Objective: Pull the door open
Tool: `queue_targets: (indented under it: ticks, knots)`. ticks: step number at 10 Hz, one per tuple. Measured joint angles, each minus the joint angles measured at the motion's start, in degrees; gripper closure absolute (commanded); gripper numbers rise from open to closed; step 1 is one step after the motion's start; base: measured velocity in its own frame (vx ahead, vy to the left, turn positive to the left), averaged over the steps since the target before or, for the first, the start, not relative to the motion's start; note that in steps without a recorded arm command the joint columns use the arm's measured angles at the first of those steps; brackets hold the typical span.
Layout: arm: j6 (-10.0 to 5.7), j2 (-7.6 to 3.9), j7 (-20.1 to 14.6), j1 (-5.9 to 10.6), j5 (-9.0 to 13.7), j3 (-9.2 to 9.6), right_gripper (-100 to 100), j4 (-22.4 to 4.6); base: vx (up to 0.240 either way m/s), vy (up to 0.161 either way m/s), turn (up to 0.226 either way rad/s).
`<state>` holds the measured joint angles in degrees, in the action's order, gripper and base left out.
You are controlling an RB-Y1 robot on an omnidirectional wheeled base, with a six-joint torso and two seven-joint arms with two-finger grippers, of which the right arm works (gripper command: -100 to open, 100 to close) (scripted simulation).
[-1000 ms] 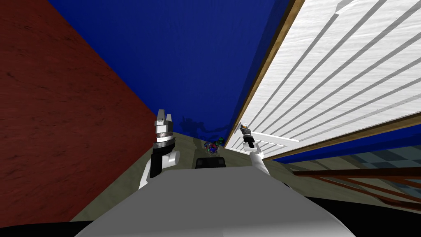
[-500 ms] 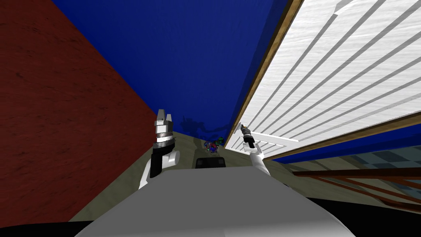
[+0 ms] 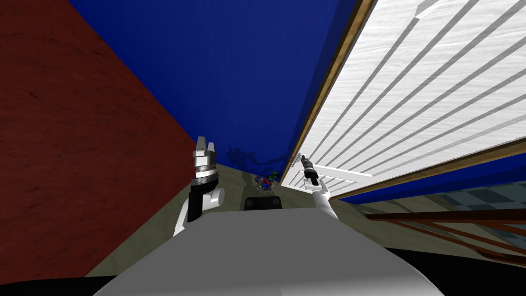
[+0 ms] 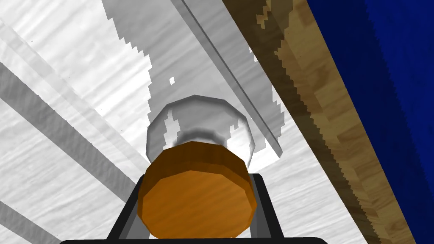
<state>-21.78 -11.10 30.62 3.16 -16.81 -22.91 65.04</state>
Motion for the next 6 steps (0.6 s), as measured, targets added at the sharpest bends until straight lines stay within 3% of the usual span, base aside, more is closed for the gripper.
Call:
queue_targets:
  ticks: [6]
  knots:
    - [0.32, -0.31, -8.5, -1.32, 3.5, 1.51, 100, 1.5, -0.021, -0.013, 0.014]
